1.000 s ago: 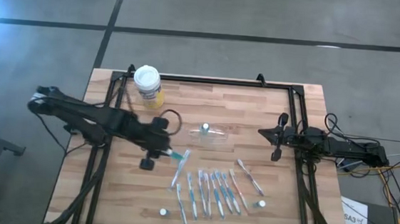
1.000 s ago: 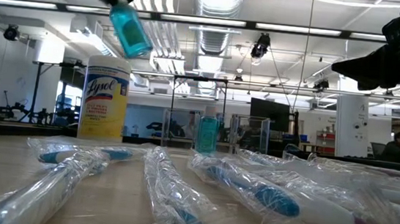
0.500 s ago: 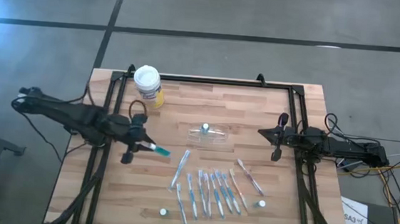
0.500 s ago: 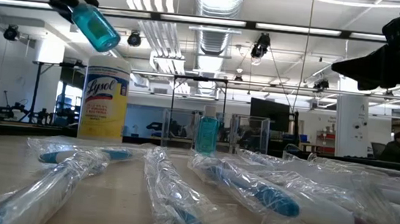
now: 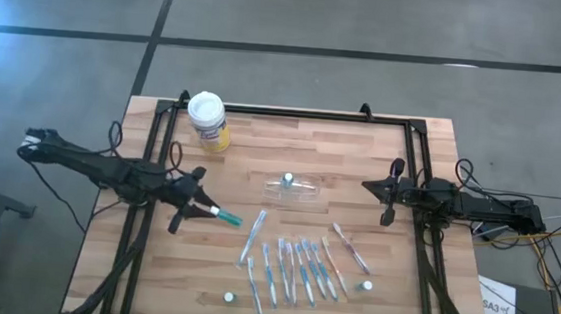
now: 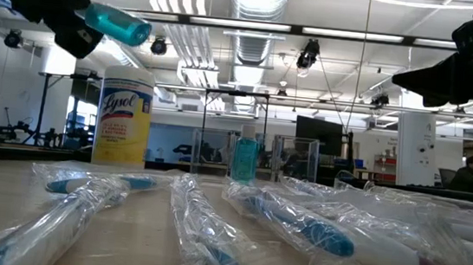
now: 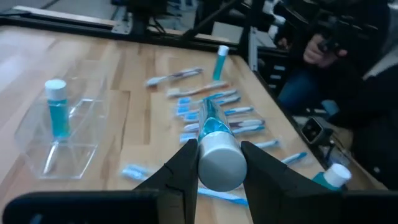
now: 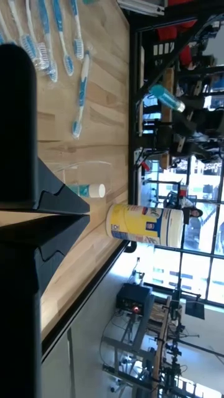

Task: Pick & Place toothbrushing station
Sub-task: Put the blue mouthwash bottle into the middle section of the transparent organizer

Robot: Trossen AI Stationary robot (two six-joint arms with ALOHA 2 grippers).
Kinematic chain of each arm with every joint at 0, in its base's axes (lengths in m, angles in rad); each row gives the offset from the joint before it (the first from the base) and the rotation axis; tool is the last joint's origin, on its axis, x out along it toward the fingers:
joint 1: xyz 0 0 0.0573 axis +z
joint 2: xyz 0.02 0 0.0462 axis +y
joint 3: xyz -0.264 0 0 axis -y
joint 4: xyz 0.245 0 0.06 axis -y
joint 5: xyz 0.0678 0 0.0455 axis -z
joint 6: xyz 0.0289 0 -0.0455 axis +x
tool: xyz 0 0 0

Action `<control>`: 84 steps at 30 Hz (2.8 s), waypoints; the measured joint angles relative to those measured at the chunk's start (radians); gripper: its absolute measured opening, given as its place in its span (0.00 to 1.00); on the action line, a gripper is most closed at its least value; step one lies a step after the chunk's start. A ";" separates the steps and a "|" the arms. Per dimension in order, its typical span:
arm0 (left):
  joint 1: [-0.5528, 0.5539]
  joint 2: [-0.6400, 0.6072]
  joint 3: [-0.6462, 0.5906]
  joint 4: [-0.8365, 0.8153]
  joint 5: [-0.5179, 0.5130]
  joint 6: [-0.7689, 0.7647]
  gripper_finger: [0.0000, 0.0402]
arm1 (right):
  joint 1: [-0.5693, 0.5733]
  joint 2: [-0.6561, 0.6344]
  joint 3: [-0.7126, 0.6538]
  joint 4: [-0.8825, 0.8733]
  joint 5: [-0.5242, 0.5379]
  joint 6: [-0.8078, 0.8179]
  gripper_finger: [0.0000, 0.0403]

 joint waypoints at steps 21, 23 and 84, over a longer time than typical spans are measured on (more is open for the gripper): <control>0.000 -0.115 -0.243 0.196 -0.082 -0.143 0.25 | 0.000 0.000 0.000 0.000 0.000 0.001 0.02; 0.000 -0.116 -0.240 0.195 -0.082 -0.153 0.25 | 0.000 0.000 0.000 0.000 0.000 -0.001 0.02; 0.198 1.454 1.648 -1.141 -0.252 0.405 0.25 | 0.000 0.000 0.000 0.001 0.024 -0.019 0.02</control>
